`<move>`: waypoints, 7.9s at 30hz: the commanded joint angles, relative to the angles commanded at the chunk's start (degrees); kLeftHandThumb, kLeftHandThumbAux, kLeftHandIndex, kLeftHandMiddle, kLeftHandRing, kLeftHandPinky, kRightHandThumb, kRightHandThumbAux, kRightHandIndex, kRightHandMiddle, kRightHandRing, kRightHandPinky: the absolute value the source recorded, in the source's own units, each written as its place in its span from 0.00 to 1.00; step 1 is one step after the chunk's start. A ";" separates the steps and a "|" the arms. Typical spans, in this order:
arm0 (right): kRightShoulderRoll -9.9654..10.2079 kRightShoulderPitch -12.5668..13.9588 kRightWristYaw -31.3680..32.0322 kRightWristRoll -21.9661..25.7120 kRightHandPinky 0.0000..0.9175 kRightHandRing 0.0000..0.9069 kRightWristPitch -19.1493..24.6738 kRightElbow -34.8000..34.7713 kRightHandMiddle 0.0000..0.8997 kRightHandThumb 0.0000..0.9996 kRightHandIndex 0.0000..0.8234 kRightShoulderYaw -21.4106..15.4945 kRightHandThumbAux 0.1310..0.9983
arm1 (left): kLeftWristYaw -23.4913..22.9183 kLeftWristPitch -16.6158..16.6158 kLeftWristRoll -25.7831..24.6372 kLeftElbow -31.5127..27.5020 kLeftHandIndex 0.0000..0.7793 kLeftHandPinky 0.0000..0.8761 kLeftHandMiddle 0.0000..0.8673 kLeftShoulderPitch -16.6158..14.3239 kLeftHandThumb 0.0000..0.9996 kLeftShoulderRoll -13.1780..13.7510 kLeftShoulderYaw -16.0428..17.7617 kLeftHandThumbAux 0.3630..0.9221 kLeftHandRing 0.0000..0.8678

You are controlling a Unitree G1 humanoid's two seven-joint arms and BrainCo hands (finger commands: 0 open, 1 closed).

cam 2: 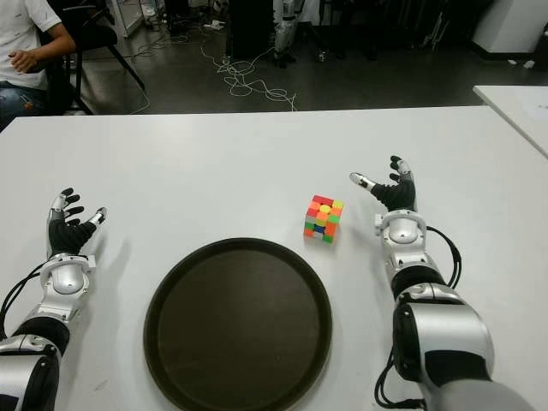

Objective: Pick up the Rubik's Cube and put it in the plate

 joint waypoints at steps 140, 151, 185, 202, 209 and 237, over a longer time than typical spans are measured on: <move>-2.45 6.26 9.92 -2.45 0.07 0.09 -14.83 -14.12 0.11 0.00 0.12 5.50 0.68 | 1.85 -0.67 1.18 -0.64 0.14 0.22 0.19 0.51 0.12 -0.32 -1.10 0.68 0.20; -2.86 7.81 13.32 -3.04 0.05 0.08 -13.54 -18.52 0.11 0.00 0.10 7.50 0.75 | 1.94 -0.10 1.10 -0.52 0.14 0.23 0.20 0.33 0.12 -0.46 -1.14 0.68 0.22; -5.65 8.55 12.15 -10.10 0.06 0.06 -9.62 -19.32 0.07 0.00 0.09 12.72 0.65 | 2.55 -0.25 1.20 -0.76 0.14 0.21 0.19 0.60 0.09 -0.66 -1.67 0.64 0.20; -8.20 14.08 11.30 -21.77 0.09 0.07 9.55 -39.68 0.06 0.00 0.08 18.84 0.64 | 2.52 -0.62 1.18 -0.99 0.14 0.20 0.19 0.74 0.10 -0.80 -1.74 0.68 0.20; -9.37 14.88 15.40 -23.62 0.10 0.07 14.93 -44.67 0.06 0.00 0.10 20.43 0.65 | 2.79 -0.47 1.10 -0.90 0.14 0.22 0.19 0.61 0.11 -0.91 -1.58 0.68 0.20; -13.66 16.54 28.88 -29.99 0.07 0.08 26.60 -59.07 0.07 0.00 0.04 25.29 0.70 | 2.65 -0.32 0.84 -1.16 0.16 0.26 0.20 0.44 0.14 -1.35 -1.42 0.71 0.22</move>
